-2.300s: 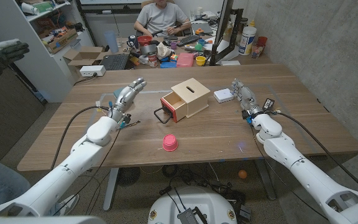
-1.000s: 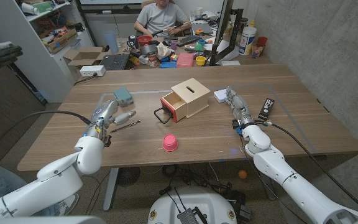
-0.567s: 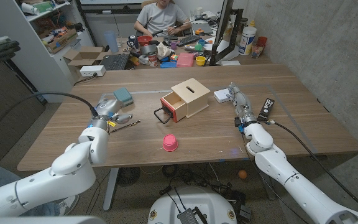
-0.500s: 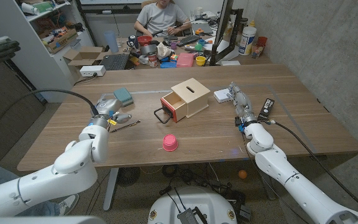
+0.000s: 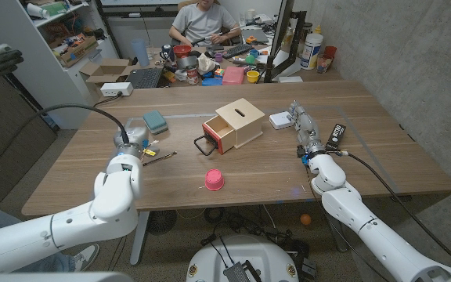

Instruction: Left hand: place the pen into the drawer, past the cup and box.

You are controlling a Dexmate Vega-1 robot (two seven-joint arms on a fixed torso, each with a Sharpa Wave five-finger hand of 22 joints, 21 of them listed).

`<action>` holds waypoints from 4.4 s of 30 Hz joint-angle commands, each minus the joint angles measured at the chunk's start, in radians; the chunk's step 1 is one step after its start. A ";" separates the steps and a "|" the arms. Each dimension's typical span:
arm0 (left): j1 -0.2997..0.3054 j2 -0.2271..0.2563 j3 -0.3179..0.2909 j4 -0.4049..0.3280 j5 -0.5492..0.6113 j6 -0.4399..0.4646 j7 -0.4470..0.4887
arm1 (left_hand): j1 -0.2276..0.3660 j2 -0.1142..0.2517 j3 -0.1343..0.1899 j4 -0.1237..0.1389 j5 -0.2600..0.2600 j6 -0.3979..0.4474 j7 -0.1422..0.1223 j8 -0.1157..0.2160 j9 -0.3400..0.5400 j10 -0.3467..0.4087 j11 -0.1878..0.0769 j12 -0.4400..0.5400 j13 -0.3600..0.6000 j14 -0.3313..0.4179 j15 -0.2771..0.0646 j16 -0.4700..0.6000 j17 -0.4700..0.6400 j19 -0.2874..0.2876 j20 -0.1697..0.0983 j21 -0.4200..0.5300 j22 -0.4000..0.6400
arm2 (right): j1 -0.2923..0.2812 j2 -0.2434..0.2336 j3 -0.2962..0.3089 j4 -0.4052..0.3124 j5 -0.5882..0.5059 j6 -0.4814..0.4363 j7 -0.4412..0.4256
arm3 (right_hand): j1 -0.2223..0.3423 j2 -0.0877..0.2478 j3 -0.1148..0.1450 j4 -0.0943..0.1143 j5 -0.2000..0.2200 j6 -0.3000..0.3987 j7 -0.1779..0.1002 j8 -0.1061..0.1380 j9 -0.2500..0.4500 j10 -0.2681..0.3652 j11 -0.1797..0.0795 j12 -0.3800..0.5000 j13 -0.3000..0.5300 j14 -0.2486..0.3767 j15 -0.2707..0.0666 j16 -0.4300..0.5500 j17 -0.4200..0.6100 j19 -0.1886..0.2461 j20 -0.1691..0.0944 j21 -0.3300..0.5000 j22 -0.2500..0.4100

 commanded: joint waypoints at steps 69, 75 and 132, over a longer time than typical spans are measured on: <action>-0.020 -0.200 -0.084 0.250 -0.034 -0.147 -0.092 | 0.078 0.003 -0.015 0.002 -0.022 0.158 -0.027 0.012 0.006 0.152 -0.058 0.002 0.003 0.080 -0.007 0.020 0.000 0.063 0.005 0.029 0.005 | 0.040 0.052 -0.004 0.104 0.022 0.027 0.018 | -0.015 -0.006 -0.016 -0.003 0.008 0.009 -0.020 0.008 0.004 0.009 0.004 0.008 0.004 0.003 0.006 0.007 -0.001 -0.012 0.011 -0.028 0.004; -0.027 -0.227 -0.081 0.268 -0.030 -0.164 -0.097 | 0.079 0.006 -0.015 0.004 -0.023 0.158 -0.031 0.009 0.007 0.153 -0.060 -0.001 0.004 0.081 -0.006 0.020 0.001 0.067 0.005 0.030 0.006 | 0.050 0.058 -0.002 0.131 0.029 0.043 0.036 | -0.016 -0.006 -0.017 -0.003 0.008 0.008 -0.021 0.008 0.004 0.010 0.005 0.008 0.004 0.003 0.006 0.007 -0.001 -0.012 0.011 -0.029 0.004; 0.052 -0.570 -0.164 0.554 0.399 -0.288 -0.139 | 0.203 0.044 0.001 -0.006 -0.068 0.323 -0.035 0.016 0.009 0.308 -0.090 -0.004 0.008 0.175 -0.047 0.030 -0.001 0.137 0.007 0.032 0.004 | 0.077 0.096 0.030 0.248 0.072 0.093 0.095 | -0.020 -0.007 -0.022 -0.004 0.009 0.009 -0.038 0.008 0.005 0.010 0.003 0.009 0.004 0.005 0.006 0.006 -0.001 -0.013 0.016 -0.041 0.004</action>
